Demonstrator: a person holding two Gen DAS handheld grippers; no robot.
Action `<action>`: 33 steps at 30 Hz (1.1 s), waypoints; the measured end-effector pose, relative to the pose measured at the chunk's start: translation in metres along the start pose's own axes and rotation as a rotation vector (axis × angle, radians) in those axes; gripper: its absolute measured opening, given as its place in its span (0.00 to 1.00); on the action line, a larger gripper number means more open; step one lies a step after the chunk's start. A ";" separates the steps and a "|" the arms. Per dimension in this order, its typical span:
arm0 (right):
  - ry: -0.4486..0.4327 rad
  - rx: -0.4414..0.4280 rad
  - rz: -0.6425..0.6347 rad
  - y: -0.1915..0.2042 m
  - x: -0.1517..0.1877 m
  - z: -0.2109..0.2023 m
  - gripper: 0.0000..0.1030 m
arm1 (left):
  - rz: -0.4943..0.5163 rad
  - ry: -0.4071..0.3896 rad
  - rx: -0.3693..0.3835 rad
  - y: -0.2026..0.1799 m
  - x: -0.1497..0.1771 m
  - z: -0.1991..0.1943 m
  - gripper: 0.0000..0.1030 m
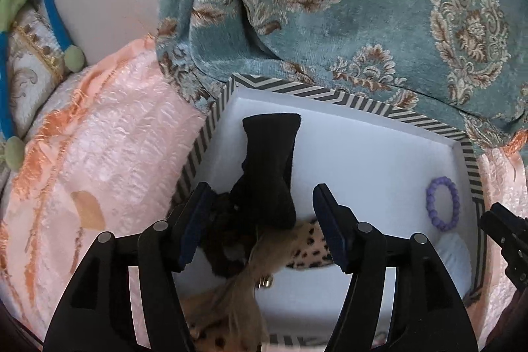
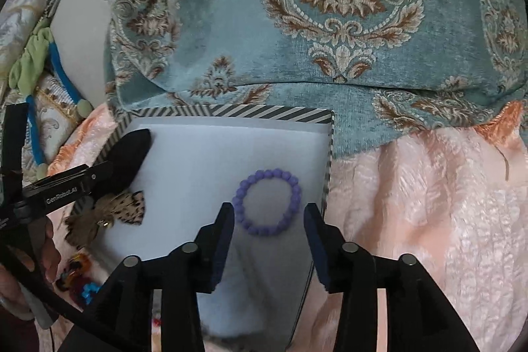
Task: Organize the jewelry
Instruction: 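Place black clip in white tray with left tool while right tool drops purple bracelet there, then grasp multicolor bead bracelet with left tool while right tool grasps blue bead bracelet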
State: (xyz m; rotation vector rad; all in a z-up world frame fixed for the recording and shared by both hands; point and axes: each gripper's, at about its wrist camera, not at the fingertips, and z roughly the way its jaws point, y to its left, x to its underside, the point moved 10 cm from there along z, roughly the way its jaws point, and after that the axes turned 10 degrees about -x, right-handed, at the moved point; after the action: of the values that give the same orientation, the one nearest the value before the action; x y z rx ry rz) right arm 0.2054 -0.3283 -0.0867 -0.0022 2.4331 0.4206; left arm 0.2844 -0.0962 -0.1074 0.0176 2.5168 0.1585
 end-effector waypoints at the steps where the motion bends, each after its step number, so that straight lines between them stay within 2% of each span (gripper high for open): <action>1: 0.000 0.002 -0.004 0.004 0.003 -0.003 0.41 | 0.001 -0.008 -0.004 0.002 0.001 -0.006 0.62; 9: -0.018 -0.020 0.000 0.035 0.031 -0.039 0.42 | 0.026 -0.091 -0.019 0.009 0.025 -0.066 0.62; 12: -0.024 -0.017 0.002 0.043 0.042 -0.049 0.50 | 0.033 -0.120 -0.031 0.014 0.036 -0.087 0.62; 25: -0.038 -0.037 -0.008 0.080 0.083 -0.090 0.55 | 0.016 -0.158 -0.074 0.033 0.094 -0.140 0.62; 33: -0.035 -0.050 -0.028 0.097 0.102 -0.105 0.58 | -0.010 -0.149 -0.048 0.044 0.119 -0.162 0.62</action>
State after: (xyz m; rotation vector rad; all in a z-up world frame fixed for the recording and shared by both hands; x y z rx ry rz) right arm 0.0504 -0.2577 -0.0437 -0.0506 2.3852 0.4650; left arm 0.0923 -0.0640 -0.0407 -0.0022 2.3635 0.2065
